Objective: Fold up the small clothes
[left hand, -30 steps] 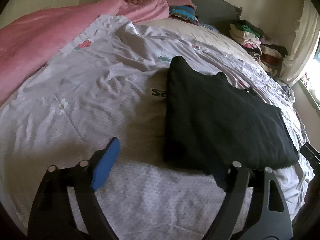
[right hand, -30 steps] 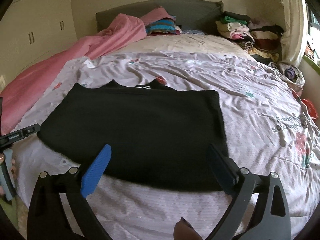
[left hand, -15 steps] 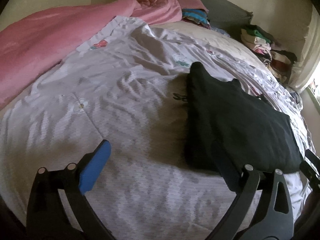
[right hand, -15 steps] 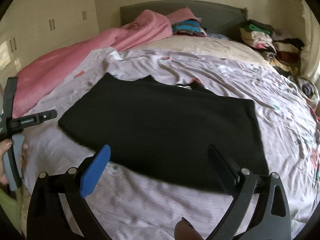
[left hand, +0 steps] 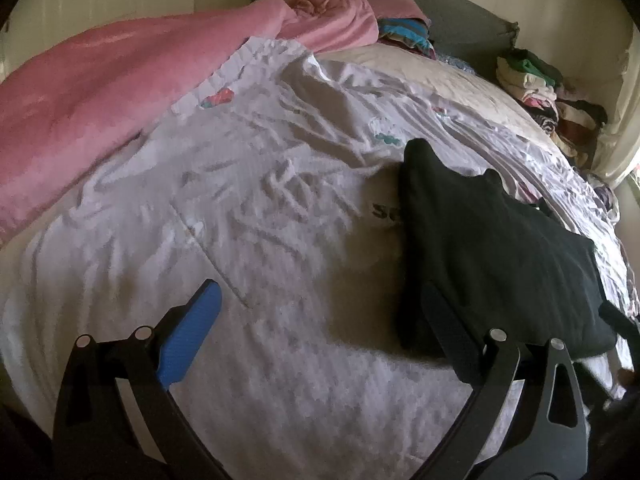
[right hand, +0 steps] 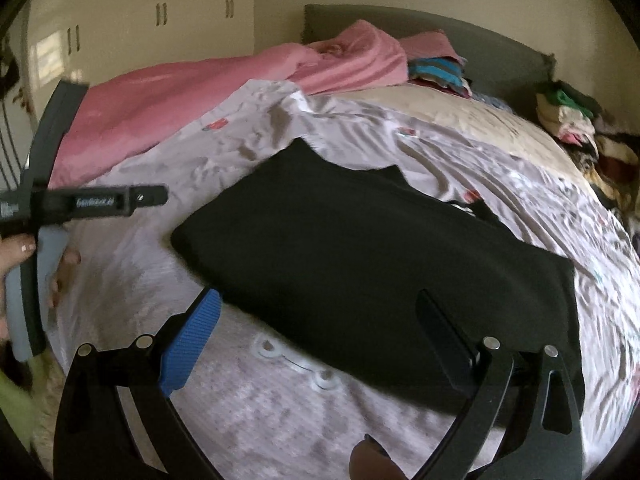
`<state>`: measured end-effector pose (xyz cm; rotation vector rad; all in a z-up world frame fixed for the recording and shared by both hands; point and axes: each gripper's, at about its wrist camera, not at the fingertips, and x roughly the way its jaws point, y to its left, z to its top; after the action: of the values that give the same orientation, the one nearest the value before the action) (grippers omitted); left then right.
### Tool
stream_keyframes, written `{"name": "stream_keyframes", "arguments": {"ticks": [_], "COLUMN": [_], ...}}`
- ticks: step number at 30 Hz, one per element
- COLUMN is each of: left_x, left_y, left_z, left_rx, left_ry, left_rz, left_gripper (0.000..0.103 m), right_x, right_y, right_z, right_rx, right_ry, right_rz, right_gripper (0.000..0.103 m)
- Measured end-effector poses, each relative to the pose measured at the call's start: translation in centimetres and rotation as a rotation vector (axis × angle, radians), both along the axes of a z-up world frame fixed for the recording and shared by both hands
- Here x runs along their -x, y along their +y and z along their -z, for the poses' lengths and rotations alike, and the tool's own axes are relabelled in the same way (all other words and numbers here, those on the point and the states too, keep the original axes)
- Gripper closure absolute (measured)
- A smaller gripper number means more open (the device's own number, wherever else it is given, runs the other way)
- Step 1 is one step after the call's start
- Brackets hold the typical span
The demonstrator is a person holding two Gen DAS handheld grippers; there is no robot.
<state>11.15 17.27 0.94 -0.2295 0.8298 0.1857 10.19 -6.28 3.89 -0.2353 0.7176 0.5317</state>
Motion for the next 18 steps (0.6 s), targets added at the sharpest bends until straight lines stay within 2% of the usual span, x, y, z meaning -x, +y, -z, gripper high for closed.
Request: {"name": "stream_keyframes", "arguments": {"ticks": [9,18], "left_x": [-2.3,-5.8], "left_y": [-0.7,-2.2], "left_z": [-1.2,-1.8], "left_rx": [-0.048,-0.09], "left_ry": [0.011,0.021], "left_rz": [0.031,0.068], "left_gripper": [0.01,0.01], "right_x": [0.0,-0.6], "right_y": [3.9,6.3], "right_z": [1.6,3.8], "right_rx": [0.067,0.165], "right_ry": [-0.016,-0.031], "right_rz": [-0.08,-0.107], "right_gripper": [0.005,0.005]}}
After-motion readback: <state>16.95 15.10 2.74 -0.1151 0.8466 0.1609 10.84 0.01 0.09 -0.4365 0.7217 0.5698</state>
